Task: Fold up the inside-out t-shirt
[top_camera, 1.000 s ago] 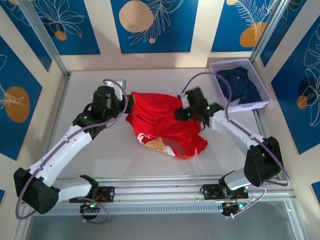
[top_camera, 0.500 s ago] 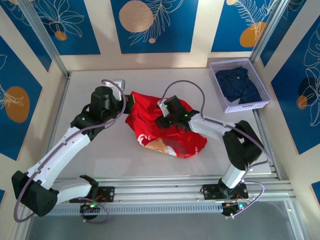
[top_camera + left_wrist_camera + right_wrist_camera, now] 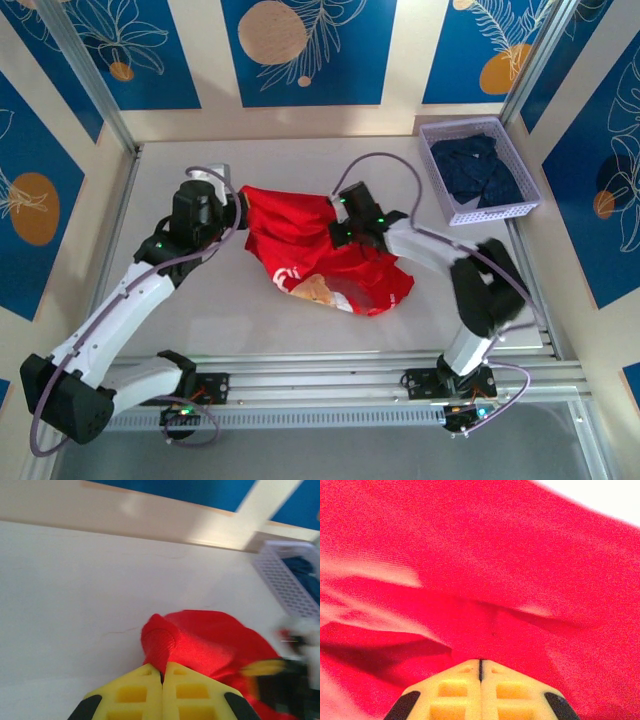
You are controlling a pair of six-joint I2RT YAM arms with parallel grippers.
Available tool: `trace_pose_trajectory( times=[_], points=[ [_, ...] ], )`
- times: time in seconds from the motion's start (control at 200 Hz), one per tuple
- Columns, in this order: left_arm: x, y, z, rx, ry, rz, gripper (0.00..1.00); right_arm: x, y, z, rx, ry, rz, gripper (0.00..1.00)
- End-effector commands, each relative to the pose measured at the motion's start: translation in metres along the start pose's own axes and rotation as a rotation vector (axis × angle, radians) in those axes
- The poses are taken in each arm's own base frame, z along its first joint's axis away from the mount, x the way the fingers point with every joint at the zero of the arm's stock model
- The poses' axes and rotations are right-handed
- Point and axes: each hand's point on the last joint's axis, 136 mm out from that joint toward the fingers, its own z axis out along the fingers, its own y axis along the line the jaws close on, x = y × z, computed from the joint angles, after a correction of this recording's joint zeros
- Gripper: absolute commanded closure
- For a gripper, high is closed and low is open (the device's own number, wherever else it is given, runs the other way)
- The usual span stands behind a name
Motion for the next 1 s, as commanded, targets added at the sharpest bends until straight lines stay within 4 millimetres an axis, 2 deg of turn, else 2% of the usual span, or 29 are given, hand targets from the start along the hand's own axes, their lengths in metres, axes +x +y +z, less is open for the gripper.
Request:
trace_pose_trajectory(
  times=[0.0, 0.04, 0.105, 0.185, 0.285, 0.38, 0.43, 0.545, 0.65, 0.8, 0.995],
  points=[
    [0.023, 0.045, 0.007, -0.192, 0.023, 0.007, 1.00, -0.016, 0.029, -0.050, -0.204, -0.080, 0.032, 1.00],
    [0.037, 0.053, 0.012, -0.217, 0.053, 0.031, 0.99, -0.017, 0.036, -0.060, -0.261, -0.097, 0.032, 1.00],
    [0.060, 0.058, 0.019, -0.218, 0.119, 0.070, 0.76, -0.020, 0.045, -0.073, -0.333, -0.126, 0.028, 1.00],
    [0.082, 0.049, 0.024, -0.159, 0.191, 0.134, 0.58, -0.024, 0.047, -0.081, -0.370, -0.157, 0.011, 1.00],
    [0.087, 0.020, 0.019, -0.049, 0.171, 0.240, 0.43, -0.025, 0.045, -0.084, -0.378, -0.169, -0.014, 1.00],
    [0.090, -0.024, 0.017, 0.157, 0.129, 0.316, 0.33, -0.021, 0.043, -0.089, -0.381, -0.173, -0.014, 1.00],
    [0.095, -0.040, 0.021, 0.231, 0.146, 0.346, 0.32, -0.016, 0.041, -0.091, -0.377, -0.175, -0.003, 1.00],
    [0.113, -0.057, 0.041, 0.295, 0.250, 0.434, 0.31, -0.002, 0.034, -0.093, -0.353, -0.154, 0.031, 1.00],
    [0.128, -0.075, 0.050, 0.375, 0.311, 0.526, 0.28, 0.005, 0.027, -0.096, -0.329, -0.152, 0.056, 1.00],
    [0.149, -0.079, 0.065, 0.402, 0.392, 0.614, 0.27, 0.008, 0.021, -0.099, -0.315, -0.156, 0.074, 1.00],
    [0.159, -0.085, 0.087, 0.416, 0.434, 0.640, 0.27, 0.009, 0.021, -0.100, -0.316, -0.155, 0.077, 1.00]
  ],
)
